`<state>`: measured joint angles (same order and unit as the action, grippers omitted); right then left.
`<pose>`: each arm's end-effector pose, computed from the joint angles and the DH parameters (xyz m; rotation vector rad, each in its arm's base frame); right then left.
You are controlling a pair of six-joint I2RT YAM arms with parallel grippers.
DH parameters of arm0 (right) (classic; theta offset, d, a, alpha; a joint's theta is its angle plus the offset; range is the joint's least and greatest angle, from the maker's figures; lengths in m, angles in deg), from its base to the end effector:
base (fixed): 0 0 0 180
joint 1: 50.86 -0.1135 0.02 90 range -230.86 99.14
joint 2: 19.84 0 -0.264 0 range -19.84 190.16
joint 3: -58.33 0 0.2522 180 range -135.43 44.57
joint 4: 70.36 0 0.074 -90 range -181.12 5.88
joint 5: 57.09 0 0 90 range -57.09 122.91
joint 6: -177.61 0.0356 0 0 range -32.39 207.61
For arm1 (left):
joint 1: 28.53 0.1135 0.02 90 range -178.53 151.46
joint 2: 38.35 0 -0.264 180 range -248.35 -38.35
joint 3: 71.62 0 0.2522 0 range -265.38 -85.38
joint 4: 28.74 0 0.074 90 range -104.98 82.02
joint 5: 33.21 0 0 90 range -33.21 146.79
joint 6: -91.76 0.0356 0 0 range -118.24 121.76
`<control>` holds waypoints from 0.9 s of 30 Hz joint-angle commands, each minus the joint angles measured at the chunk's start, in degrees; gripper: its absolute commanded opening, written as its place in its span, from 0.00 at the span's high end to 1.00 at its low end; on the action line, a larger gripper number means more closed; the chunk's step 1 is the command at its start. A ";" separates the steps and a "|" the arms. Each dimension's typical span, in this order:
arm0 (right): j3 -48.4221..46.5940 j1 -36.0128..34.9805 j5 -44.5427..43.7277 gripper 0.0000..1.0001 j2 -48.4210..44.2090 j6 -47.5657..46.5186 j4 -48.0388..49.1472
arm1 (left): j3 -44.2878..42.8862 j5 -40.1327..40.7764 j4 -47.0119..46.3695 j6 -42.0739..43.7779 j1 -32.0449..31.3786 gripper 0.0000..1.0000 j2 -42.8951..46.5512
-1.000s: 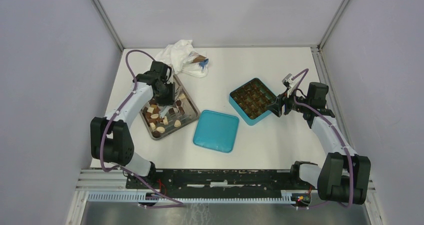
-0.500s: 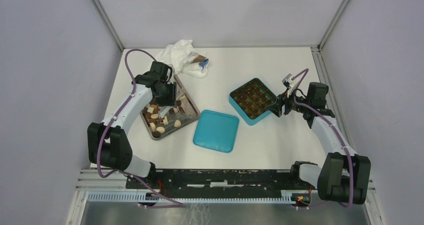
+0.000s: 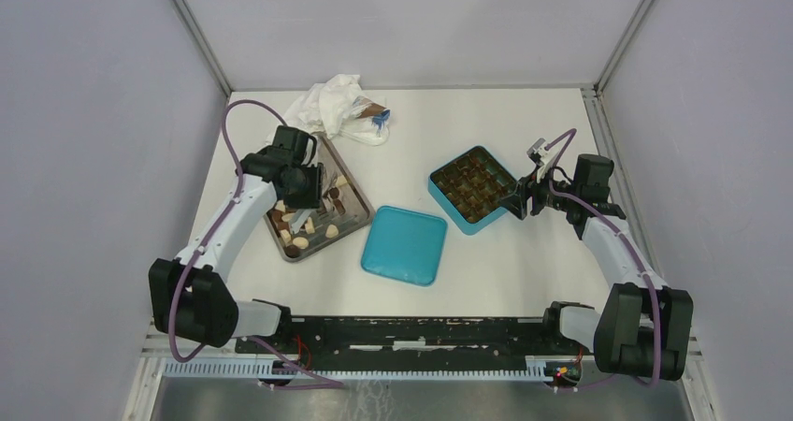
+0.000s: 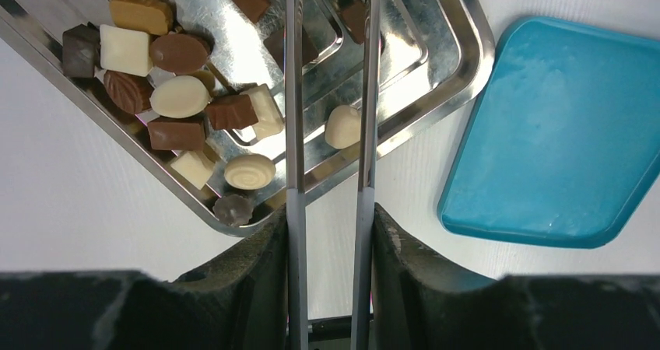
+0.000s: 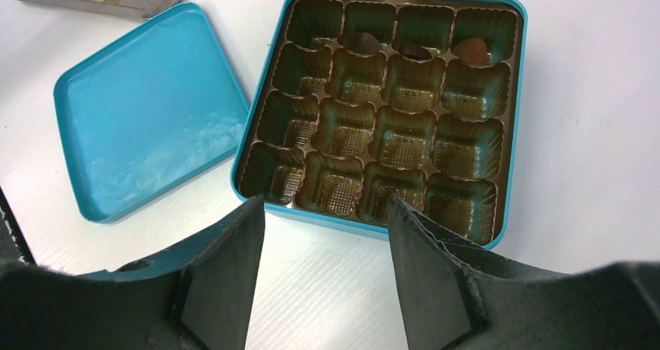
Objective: Pack the chocolate
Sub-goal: Pick up the fake chocolate from the plate.
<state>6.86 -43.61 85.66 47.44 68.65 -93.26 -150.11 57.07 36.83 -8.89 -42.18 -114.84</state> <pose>0.2369 -0.0016 0.2285 -0.6711 1.9221 0.7409 0.2519 -0.0610 0.2809 0.0688 2.6859 -0.1264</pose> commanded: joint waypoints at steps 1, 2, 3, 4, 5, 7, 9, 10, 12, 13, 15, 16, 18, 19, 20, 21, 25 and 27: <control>-2.36 0.21 1.39 0.35 0.10 -0.90 0.52 | 1.10 1.27 -0.30 -1.68 -0.37 0.57 0.90; -2.36 0.22 1.39 0.35 0.06 -0.90 0.53 | 1.36 1.29 -0.37 -1.73 -0.45 0.57 0.82; -2.36 0.23 1.39 0.35 0.04 -0.95 0.51 | 1.55 1.25 -0.46 -1.86 -0.42 0.57 0.89; -2.36 0.22 1.43 0.35 0.08 -0.90 0.53 | 1.72 1.18 -0.55 -1.98 -0.50 0.57 0.90; -2.36 0.22 1.43 0.35 0.14 -0.89 0.58 | 1.91 1.22 -0.52 -2.06 -0.57 0.57 0.99; -2.36 0.22 1.48 0.35 0.10 -0.91 0.54 | 2.18 1.28 -0.56 -2.21 -0.67 0.57 1.20; -2.36 0.21 1.48 0.35 0.13 -0.91 0.48 | 2.52 1.16 -0.55 -2.43 -0.76 0.57 1.26; -2.36 0.22 1.48 0.35 0.13 -0.99 0.44 | 2.65 1.02 -0.63 -2.46 -0.90 0.57 1.21; -2.36 0.19 1.48 0.35 0.19 -0.95 0.44 | 3.05 0.64 -0.91 -2.62 -1.15 0.57 1.01; -2.36 0.22 1.48 0.35 0.13 -0.99 0.46 | 3.23 0.60 -0.97 -2.72 -1.32 0.57 0.87; -2.36 0.22 1.48 0.35 0.05 -0.97 0.45 | 3.56 0.93 -1.10 -2.86 -1.54 0.57 0.64; -2.37 0.23 1.48 0.35 0.04 -0.99 0.49 | 3.63 1.10 -1.10 -2.99 -1.63 0.57 0.54; -2.37 0.22 1.48 0.35 0.04 -0.99 0.46 | 3.65 1.09 -1.18 -2.97 -1.82 0.57 0.47; -2.36 0.22 1.48 0.35 0.09 -0.99 0.47 | 3.65 1.17 -1.14 -2.99 -1.81 0.57 0.42; -2.36 0.22 1.51 0.35 0.04 -0.99 0.45 | 3.72 1.25 -1.12 -2.97 -1.98 0.57 0.37; -2.36 0.21 1.55 0.35 0.04 -0.99 0.45 | 3.73 1.30 -1.13 -2.97 -1.91 0.57 0.25; -2.36 0.18 1.56 0.35 0.04 -0.99 0.51 | 3.82 1.86 -1.10 -3.05 -2.07 0.57 -0.12; -2.37 0.23 1.56 0.35 0.09 -0.99 0.43 | 3.91 2.33 -1.03 -3.08 -2.08 0.56 -0.55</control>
<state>6.86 -43.61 85.68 47.47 68.27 -93.29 -146.04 58.27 37.18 -10.57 -44.04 -114.71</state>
